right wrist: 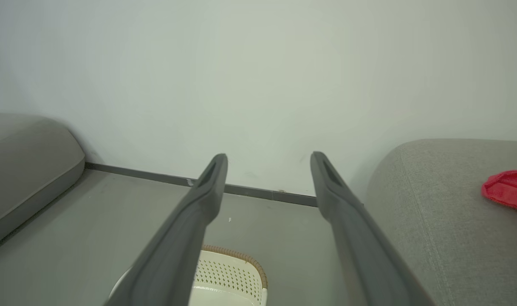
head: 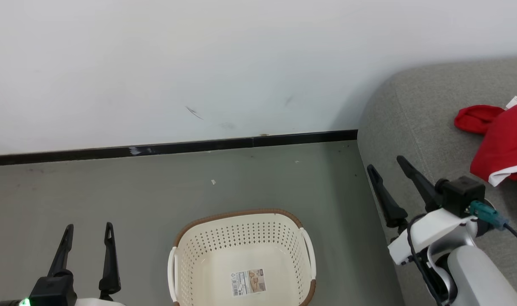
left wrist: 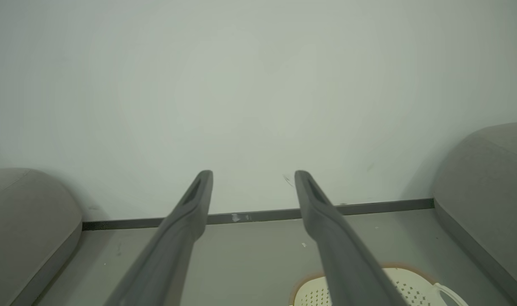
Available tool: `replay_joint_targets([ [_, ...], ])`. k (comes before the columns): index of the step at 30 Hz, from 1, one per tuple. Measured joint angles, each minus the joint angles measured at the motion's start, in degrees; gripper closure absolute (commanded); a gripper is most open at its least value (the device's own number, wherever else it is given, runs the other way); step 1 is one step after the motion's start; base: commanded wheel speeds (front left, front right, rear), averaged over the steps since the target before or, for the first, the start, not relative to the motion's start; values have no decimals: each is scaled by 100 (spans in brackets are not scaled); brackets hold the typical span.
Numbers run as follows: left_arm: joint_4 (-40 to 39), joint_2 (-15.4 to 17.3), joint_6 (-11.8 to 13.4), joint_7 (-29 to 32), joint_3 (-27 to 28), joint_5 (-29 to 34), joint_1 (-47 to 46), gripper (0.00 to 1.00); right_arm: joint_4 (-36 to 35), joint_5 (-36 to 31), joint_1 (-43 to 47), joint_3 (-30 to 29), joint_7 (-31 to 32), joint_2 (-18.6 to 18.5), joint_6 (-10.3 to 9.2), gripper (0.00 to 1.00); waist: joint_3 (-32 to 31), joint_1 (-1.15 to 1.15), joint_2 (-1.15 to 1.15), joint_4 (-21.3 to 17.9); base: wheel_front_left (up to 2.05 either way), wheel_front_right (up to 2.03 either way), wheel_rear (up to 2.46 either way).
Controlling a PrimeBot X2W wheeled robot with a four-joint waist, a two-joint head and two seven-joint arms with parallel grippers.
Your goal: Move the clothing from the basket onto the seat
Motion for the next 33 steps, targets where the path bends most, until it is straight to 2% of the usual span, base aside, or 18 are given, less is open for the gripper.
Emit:
replay_joint_targets([
  [6, 83, 11, -5, 1, -14, -31, 46, 0, 0, -137, 534, -258, -57, 235, 0, 0, -156, 0, 0, 203, 0, 0, 0],
  [18, 109, 40, -152, 1, -100, -33, 104, 0, -40, -275, 1256, -649, -115, 427, 0, 0, -402, 0, 0, 492, 0, 0, 0],
  [33, 44, -4, -309, 1, -146, -269, 250, 0, -300, -353, 1682, -671, -141, 538, 0, 0, -495, 0, 0, 561, 0, 0, 0],
])
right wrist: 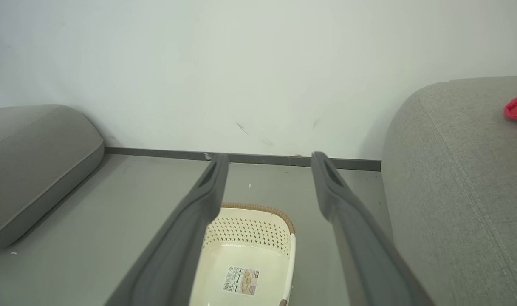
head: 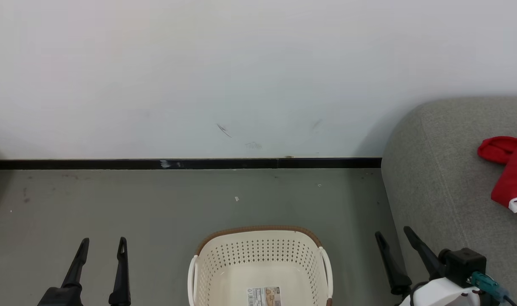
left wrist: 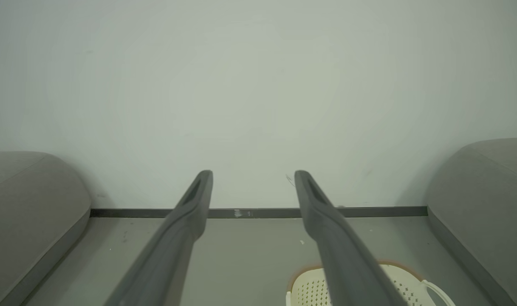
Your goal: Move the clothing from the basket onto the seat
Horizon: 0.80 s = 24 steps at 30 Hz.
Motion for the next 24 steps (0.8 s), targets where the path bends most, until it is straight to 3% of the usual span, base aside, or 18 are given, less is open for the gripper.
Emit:
replay_joint_targets([
  [19, -3, 13, -46, 1, -132, -5, 94, 0, -190, -4, 150, -5, 1, 29, 0, 0, 36, 0, 0, -117, 0, 0, 0],
  [20, -3, 13, -46, 1, -135, -5, 95, 100, -204, -1, 153, -4, 1, 29, 0, 100, 38, 0, 0, -120, 0, 0, 0],
  [24, 247, -165, -46, 9, -225, -16, 153, 100, 41, 2, 279, 42, 13, 77, -3, 100, 38, 0, 0, -121, 0, 0, 0],
])
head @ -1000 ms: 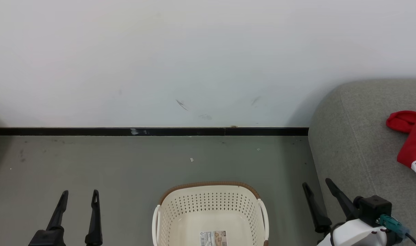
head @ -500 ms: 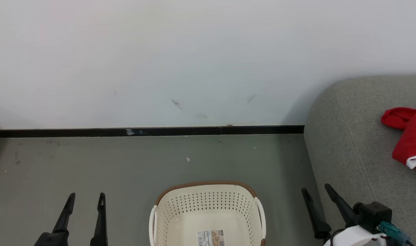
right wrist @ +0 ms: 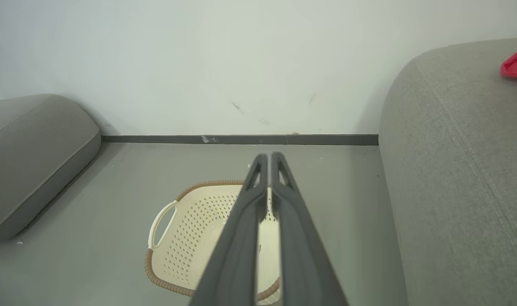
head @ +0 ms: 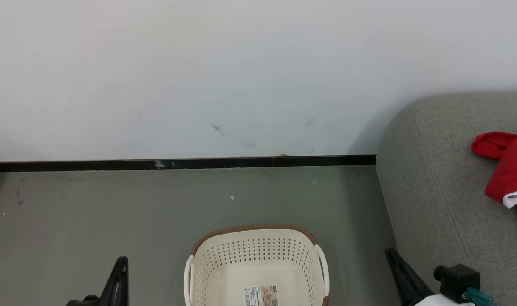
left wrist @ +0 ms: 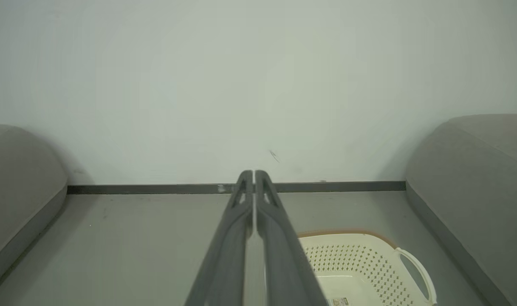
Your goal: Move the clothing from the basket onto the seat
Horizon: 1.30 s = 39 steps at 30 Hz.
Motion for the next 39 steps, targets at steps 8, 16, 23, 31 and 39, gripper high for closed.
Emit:
replay_joint_targets([
  [8, -100, -83, -8, 56, -20, -511, 81, 100, -132, 503, 149, 131, 12, 5, 0, 100, 14, 0, 0, -11, 0, 0, 0],
  [16, -111, -177, -152, 203, 147, -1311, 81, 100, -197, 1479, 209, 55, 40, 7, 0, 100, 25, 4, 0, -22, 0, 0, 0],
  [23, -103, -222, -210, 309, 246, -1730, 77, 100, -188, 2049, 190, -38, 147, 4, 0, 100, 20, 23, 0, -28, 0, 0, 0],
  [31, -43, -242, -356, 456, 366, -2350, 43, 100, -147, 2774, 171, -112, 269, -53, 0, 100, 2, 45, 0, -36, 0, 0, 0],
  [39, 38, -269, -461, 612, 479, -2955, -47, 100, -89, 3509, 53, -170, 403, -132, 0, 100, -7, 49, 0, -44, 0, 0, 0],
])
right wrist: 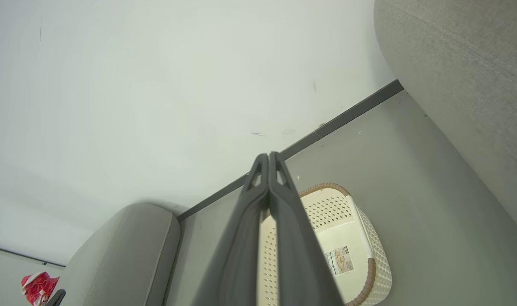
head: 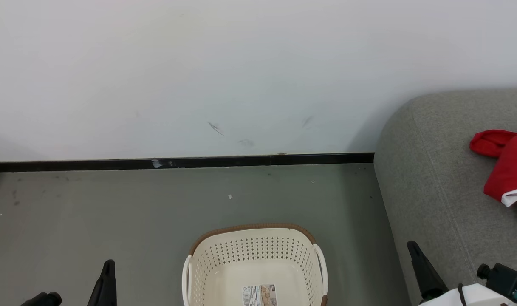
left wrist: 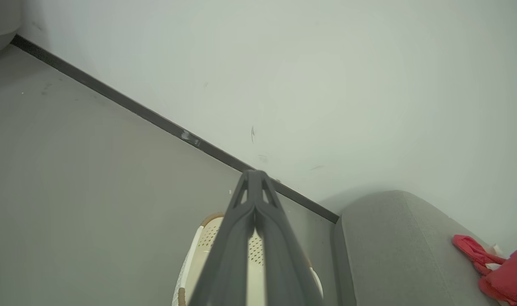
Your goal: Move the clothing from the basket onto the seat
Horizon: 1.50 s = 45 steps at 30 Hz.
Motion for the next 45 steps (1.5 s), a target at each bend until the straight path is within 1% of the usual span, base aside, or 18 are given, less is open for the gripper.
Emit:
replay_joint_targets([
  [3, 38, -16, -49, 48, 47, -210, -7, 100, 48, 285, -29, -14, 42, -27, 0, 100, 1, -2, 0, -3, 0, 0, 0],
  [10, 125, -80, -191, 154, 145, -750, -126, 100, 137, 918, -112, -36, 147, -74, 0, 100, 13, -19, 0, -12, 0, 0, 0],
  [17, 231, -107, -275, 297, 242, -1261, -232, 100, 190, 1556, -266, -60, 248, -120, 0, 100, 32, -35, 0, -21, 0, 0, 0],
  [21, 289, -133, -370, 348, 294, -1566, -269, 100, 253, 1923, -337, -75, 268, -151, 0, 100, 43, -40, 0, -25, 0, 0, 0],
  [45, 664, -285, -865, 756, 627, -3345, -622, 100, 490, 4085, -628, -188, 567, -319, 0, 100, 72, -45, 0, -55, 0, 0, 0],
])
